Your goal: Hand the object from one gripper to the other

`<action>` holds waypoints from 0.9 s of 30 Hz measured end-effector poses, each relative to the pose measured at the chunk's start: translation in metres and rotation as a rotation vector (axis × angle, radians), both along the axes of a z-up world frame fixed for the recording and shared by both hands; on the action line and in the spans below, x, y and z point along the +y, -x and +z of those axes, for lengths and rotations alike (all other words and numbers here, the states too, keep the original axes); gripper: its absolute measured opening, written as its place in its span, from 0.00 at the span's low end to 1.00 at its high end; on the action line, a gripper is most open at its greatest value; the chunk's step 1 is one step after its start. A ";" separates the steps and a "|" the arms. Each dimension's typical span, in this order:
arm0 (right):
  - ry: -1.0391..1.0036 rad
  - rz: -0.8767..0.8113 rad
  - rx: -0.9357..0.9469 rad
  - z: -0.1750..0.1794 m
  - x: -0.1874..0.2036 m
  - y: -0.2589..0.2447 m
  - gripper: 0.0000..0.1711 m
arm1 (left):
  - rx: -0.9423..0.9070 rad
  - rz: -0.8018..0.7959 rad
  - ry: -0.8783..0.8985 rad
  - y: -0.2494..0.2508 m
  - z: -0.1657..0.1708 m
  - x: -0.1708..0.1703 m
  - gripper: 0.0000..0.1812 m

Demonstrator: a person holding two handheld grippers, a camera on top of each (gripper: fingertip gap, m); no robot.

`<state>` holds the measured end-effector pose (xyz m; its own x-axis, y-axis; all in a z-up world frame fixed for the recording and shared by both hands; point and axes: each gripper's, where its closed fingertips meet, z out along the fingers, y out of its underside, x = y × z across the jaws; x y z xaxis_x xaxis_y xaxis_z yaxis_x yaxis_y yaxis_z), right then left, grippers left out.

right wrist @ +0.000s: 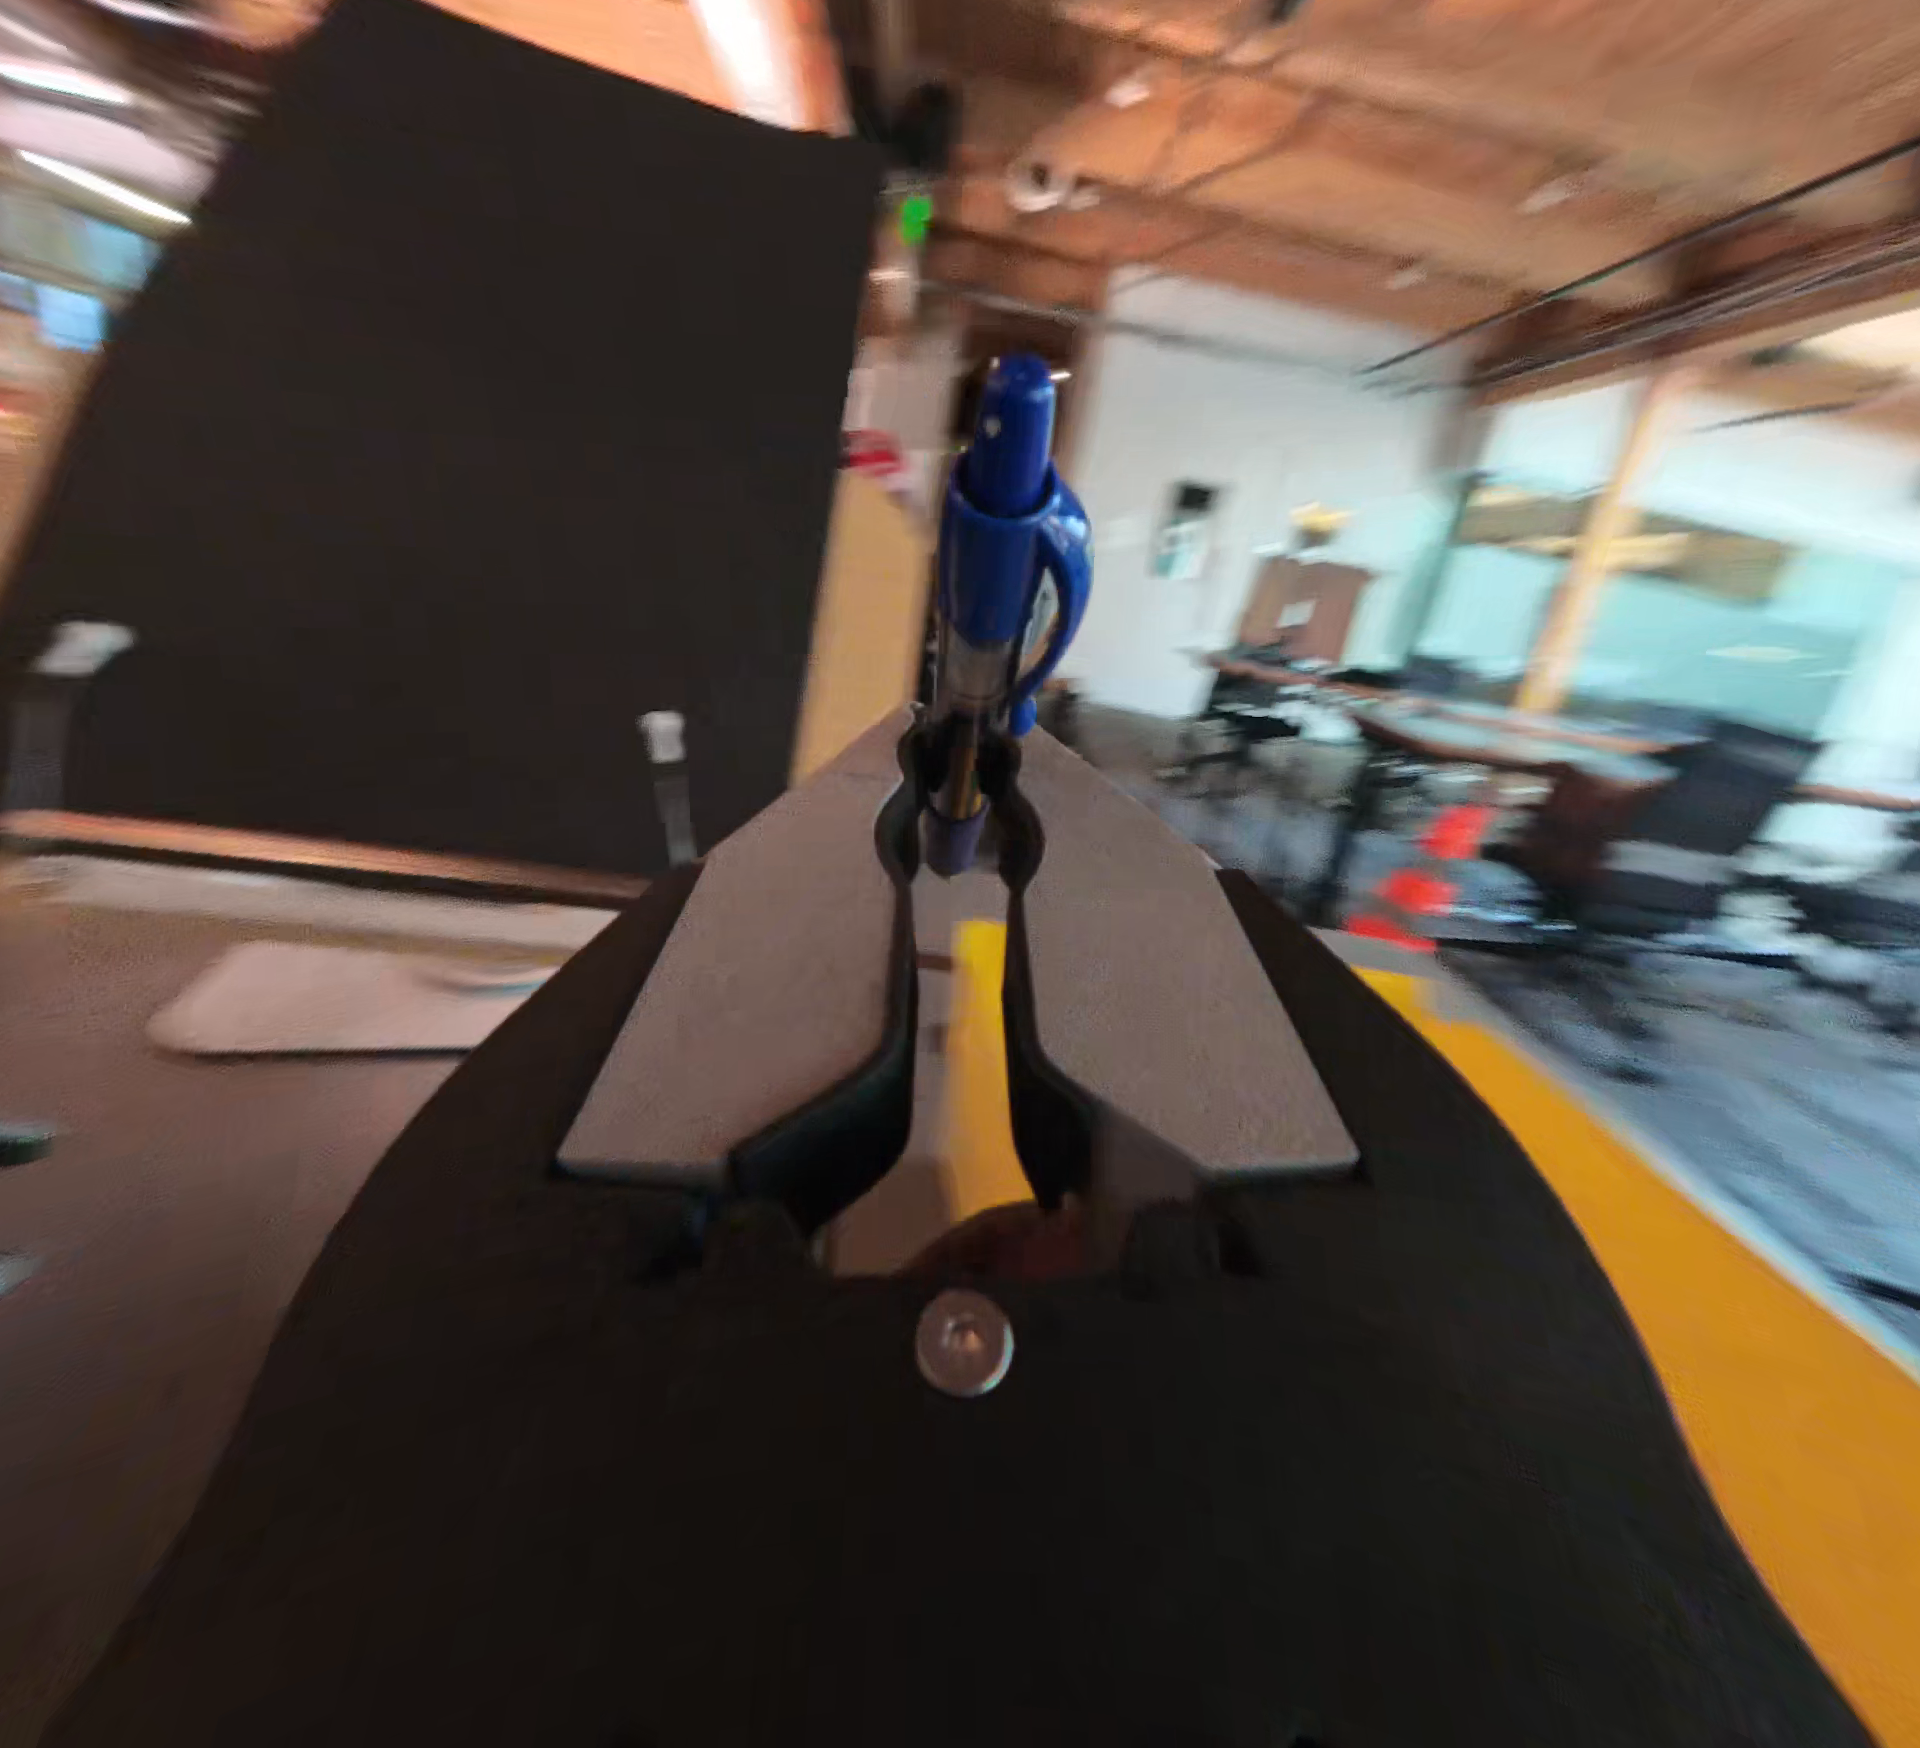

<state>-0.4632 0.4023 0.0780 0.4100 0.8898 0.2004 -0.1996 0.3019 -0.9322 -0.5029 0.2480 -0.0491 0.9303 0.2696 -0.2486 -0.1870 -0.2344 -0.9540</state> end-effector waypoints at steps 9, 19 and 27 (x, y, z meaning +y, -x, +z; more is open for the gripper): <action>-0.184 -0.223 0.326 0.058 -0.003 -0.068 0.04 | 0.031 -0.010 -0.009 -0.004 0.003 0.001 0.10; 0.148 -0.402 -0.046 0.011 0.082 -0.041 0.20 | 0.013 -0.017 -0.005 -0.004 0.001 0.001 0.09; 0.103 -0.228 0.219 0.049 0.049 -0.064 0.55 | 0.017 -0.020 0.006 -0.004 -0.001 0.002 0.09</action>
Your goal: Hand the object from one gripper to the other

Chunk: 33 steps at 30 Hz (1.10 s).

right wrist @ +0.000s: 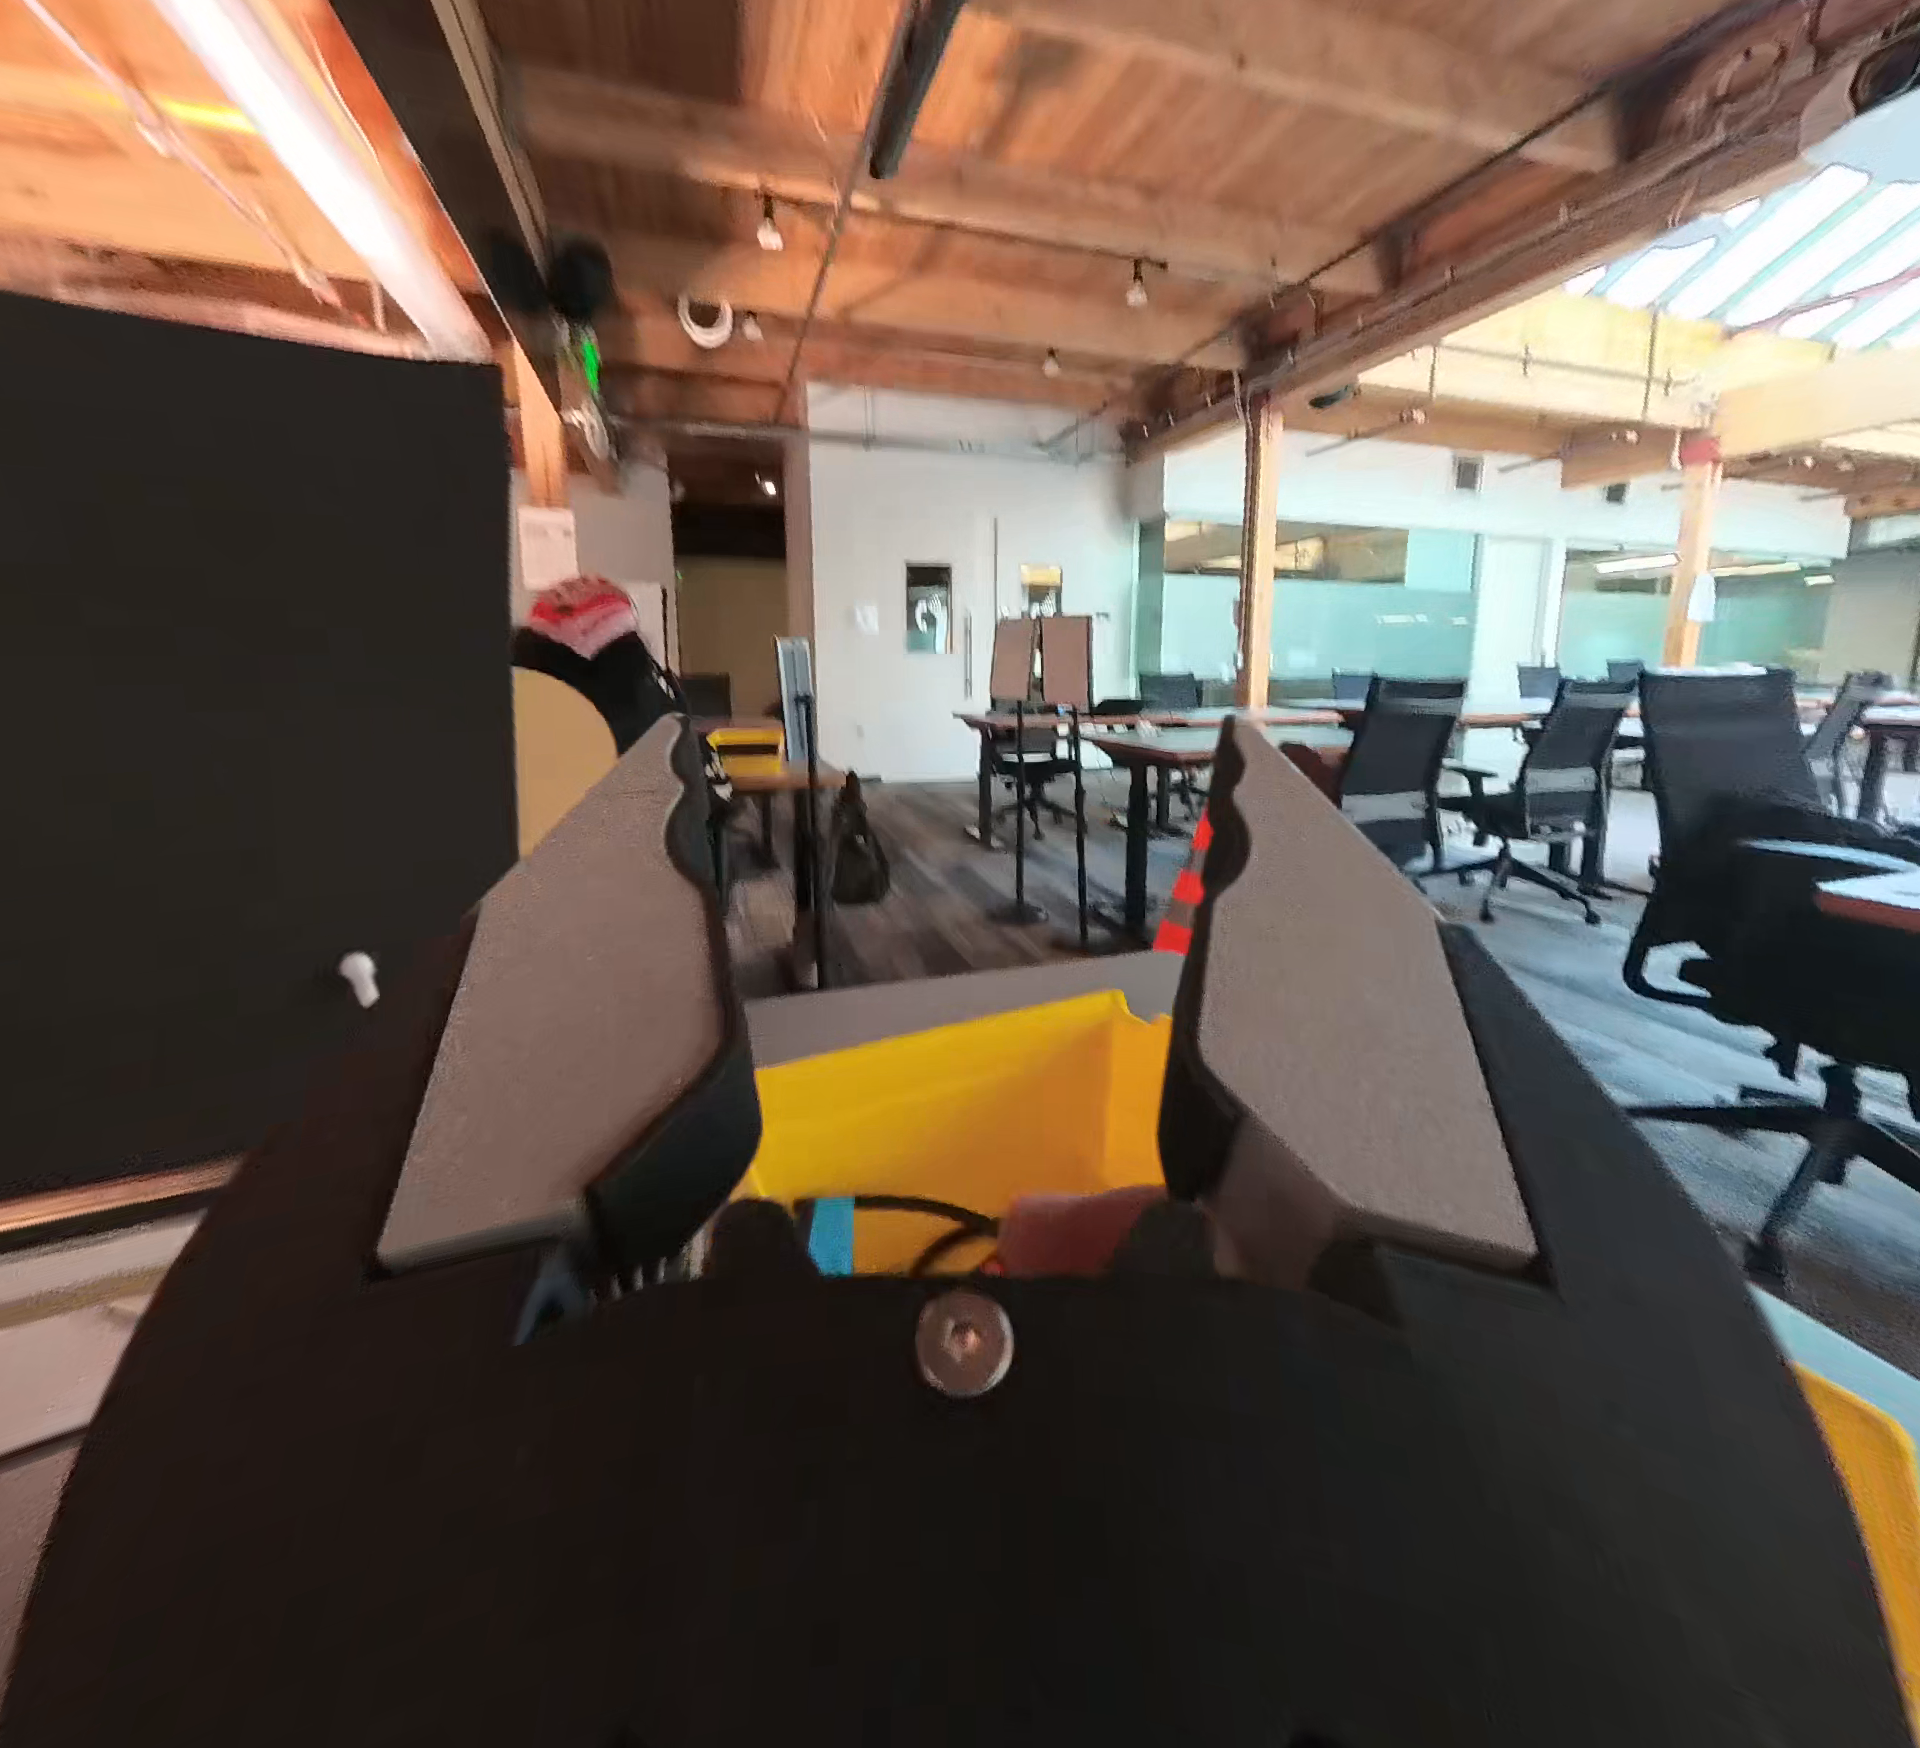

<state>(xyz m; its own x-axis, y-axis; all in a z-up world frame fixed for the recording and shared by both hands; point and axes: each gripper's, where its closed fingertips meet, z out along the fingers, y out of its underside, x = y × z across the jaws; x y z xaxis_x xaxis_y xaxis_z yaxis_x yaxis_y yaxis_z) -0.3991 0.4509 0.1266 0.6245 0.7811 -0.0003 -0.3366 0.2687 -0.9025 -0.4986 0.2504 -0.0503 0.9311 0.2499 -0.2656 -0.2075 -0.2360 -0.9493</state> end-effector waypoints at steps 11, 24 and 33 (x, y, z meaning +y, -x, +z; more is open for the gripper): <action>-0.233 0.468 -0.458 -0.071 -0.117 0.085 0.47 | 0.007 0.042 0.014 0.007 -0.002 -0.002 0.07; -0.015 0.754 -1.181 -0.254 -0.167 0.127 0.53 | -0.099 0.269 -0.033 0.057 -0.004 -0.027 0.12; 0.071 0.850 -1.053 -0.237 -0.172 0.135 0.49 | -0.193 0.302 -0.049 0.068 -0.008 -0.031 0.26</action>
